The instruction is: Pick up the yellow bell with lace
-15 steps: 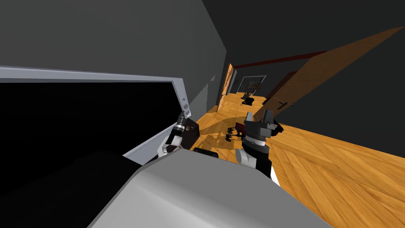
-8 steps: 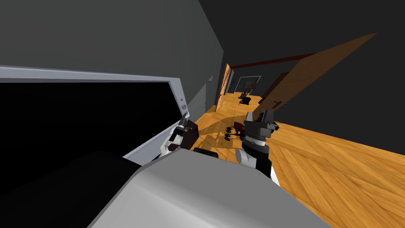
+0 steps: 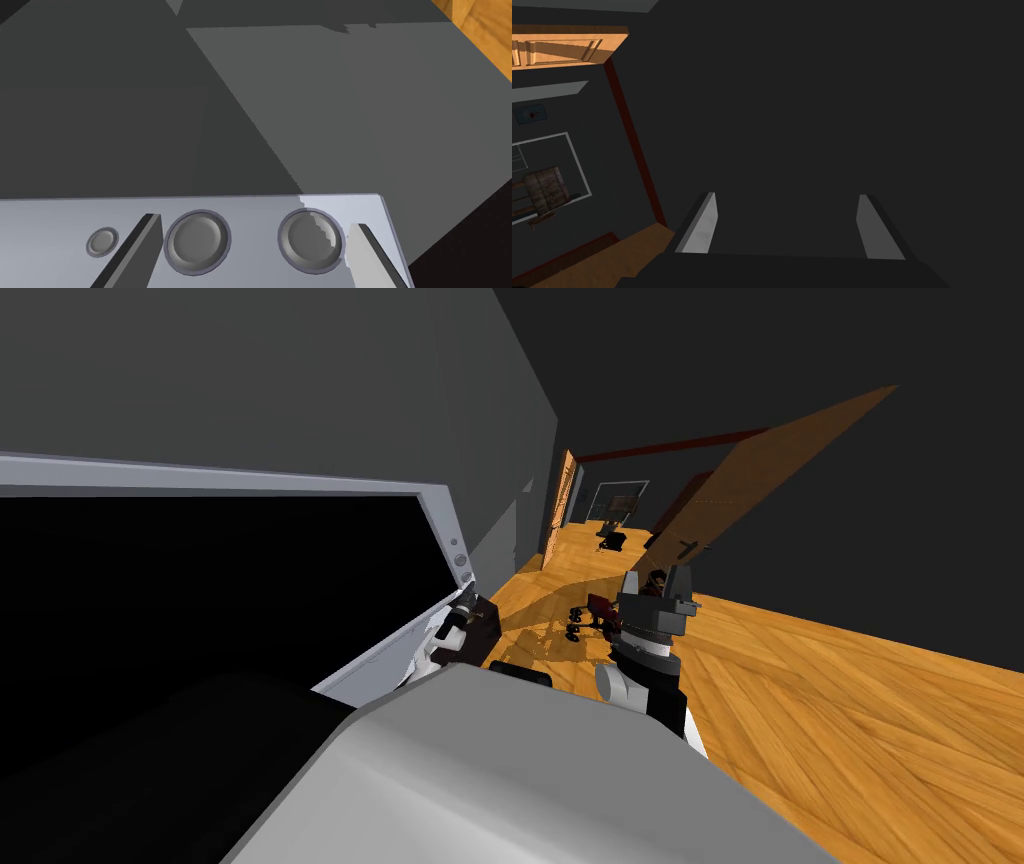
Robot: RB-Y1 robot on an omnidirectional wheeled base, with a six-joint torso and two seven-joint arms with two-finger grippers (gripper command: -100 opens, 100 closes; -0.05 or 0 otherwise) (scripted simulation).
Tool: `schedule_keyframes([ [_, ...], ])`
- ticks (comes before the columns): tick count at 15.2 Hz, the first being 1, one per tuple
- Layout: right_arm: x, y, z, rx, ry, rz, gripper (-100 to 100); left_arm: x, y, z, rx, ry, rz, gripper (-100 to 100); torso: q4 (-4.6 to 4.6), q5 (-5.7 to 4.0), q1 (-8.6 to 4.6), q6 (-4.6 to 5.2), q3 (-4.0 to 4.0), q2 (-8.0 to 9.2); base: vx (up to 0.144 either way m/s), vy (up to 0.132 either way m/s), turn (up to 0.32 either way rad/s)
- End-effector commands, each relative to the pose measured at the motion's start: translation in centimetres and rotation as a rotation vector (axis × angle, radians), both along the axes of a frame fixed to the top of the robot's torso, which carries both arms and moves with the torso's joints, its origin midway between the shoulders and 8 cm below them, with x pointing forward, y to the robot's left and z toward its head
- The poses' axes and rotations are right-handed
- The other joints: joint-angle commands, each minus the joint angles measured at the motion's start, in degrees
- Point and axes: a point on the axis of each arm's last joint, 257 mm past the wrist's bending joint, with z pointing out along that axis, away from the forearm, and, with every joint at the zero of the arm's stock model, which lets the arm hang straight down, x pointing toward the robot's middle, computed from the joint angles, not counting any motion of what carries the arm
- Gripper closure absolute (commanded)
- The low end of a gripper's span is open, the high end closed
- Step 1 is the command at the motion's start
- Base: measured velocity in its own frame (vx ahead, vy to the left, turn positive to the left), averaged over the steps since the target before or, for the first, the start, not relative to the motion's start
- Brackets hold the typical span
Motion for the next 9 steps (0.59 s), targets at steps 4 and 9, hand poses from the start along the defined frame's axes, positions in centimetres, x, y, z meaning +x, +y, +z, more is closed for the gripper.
schedule_keyframes([
  [4,0.0,0.0,0.0,0.0,0.0,0.0,0,0.0,0.8,-5.6,-0.019,0.14,0.022,-100,0.0,0.01,0.05,-0.01,0.0,0.0,0.03,0.028,-0.085],
  [9,0.0,0.0,0.0,0.0,0.0,0.0,0,-0.5,1.3,-10.4,-0.038,0.264,0.043,-100,0.0,0.01,0.03,-0.01,0.01,0.02,0.024,0.023,-0.063],
])
